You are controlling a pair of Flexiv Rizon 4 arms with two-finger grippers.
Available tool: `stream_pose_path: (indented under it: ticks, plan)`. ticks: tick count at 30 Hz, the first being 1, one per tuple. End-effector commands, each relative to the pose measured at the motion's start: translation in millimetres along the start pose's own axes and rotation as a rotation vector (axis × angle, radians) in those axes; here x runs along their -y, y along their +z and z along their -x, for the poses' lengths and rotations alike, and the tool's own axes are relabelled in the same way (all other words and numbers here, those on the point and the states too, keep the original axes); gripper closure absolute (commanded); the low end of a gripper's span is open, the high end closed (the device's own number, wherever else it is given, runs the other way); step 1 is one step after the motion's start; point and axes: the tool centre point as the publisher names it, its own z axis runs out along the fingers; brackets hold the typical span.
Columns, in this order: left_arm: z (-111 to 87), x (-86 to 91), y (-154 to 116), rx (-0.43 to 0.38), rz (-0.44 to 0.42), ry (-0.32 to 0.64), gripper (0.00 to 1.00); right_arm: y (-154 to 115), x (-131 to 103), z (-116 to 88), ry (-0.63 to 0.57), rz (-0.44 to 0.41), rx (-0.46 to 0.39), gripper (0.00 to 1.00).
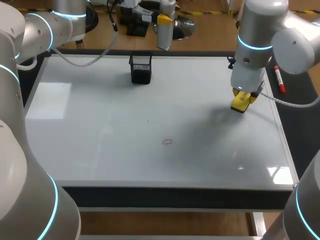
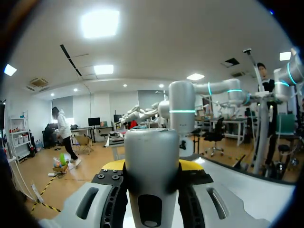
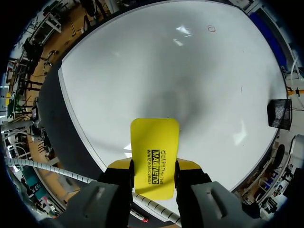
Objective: Pick up the inspection probe, press it on each red-marked spot on the whiteboard one by one, put down the probe, pick up the eraser, and wipe off all the red marks.
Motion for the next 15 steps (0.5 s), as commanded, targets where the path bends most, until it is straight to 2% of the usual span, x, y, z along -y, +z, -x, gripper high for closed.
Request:
stream_pose_path:
  ticks: [1,4,8,15]
  plan:
    - [6.6,-1.5,-2.6,-0.026,-0.006,-0.002,1.0,-0.8,0.4,-0.9,-0.002,-0.002,-0.001,1.0]
    - [6.6,-1.5,-2.6,-0.026,-0.006,-0.002,1.0,-0.8,0.4,-0.9,-0.002,-0.002,-0.001,1.0]
    - [-4.0,11.2,5.9,-0.043,0.003,0.037,1.0,-0.8,0.4,-0.9,-0.002,-0.002,-0.001,1.0]
    - [-36.4,35.4,18.5,-0.067,0.007,0.105,1.0,-0.8,0.4,-0.9,-0.002,-0.002,-0.001,1.0]
